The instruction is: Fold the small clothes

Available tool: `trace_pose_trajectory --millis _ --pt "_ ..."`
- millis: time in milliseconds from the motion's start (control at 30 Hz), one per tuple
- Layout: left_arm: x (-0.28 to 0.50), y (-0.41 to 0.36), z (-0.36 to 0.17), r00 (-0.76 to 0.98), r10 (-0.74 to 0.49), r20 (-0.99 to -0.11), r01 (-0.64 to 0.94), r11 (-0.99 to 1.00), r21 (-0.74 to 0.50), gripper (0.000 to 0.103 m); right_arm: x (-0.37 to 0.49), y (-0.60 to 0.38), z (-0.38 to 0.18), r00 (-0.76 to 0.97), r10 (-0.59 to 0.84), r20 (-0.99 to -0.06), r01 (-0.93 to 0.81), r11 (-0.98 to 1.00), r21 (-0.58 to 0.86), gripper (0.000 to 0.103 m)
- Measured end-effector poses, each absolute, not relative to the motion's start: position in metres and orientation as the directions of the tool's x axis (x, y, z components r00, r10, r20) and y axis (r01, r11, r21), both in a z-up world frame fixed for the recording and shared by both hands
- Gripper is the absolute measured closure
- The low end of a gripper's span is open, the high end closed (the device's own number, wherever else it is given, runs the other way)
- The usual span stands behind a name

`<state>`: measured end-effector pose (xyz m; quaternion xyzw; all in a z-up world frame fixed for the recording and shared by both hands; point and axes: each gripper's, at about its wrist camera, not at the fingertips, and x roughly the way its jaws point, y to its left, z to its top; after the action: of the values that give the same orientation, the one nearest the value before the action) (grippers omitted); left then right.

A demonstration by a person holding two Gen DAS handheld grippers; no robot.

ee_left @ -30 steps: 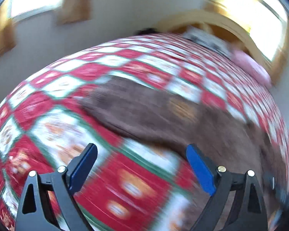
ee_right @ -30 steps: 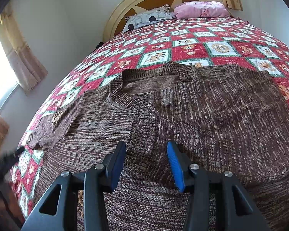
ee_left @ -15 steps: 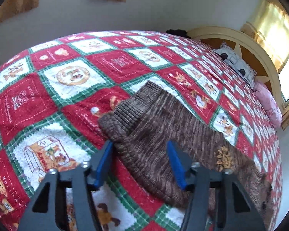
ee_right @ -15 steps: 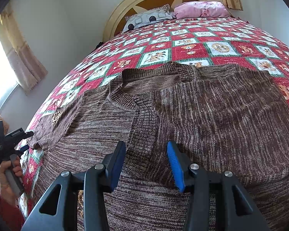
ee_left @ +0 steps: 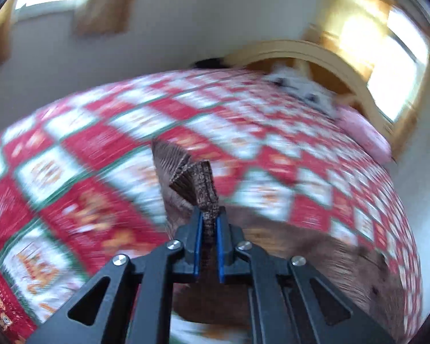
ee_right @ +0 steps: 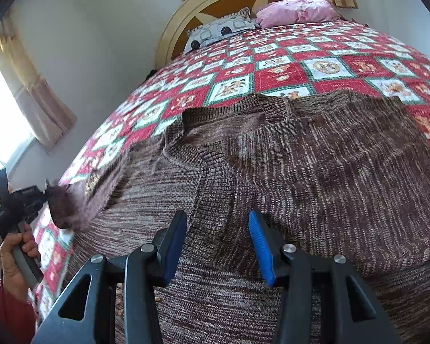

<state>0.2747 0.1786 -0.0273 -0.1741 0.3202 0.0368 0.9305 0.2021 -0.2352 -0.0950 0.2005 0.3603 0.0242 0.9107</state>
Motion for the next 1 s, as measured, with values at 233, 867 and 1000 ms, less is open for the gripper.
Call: trace_pose_trajectory --millis 233,867,1000 --pt "0.228 0.014 -0.008 0.787 -0.264 -0.557 0.215 0.965 -0.153 0.094 0.194 -0.252 -0.096 0.774 0.21 -0.598 0.128 0.872 0.473 0.056" --pt "0.152 0.055 -0.064 0.687 -0.175 -0.706 0.095 0.984 -0.151 0.007 0.197 -0.251 -0.094 0.761 0.213 -0.612 0.134 0.872 0.471 0.056" --pt "0.149 0.075 -0.081 0.68 -0.204 -0.704 0.033 0.968 -0.249 0.009 0.197 -0.226 -0.077 0.765 0.268 -0.586 0.034 0.891 0.453 0.056"
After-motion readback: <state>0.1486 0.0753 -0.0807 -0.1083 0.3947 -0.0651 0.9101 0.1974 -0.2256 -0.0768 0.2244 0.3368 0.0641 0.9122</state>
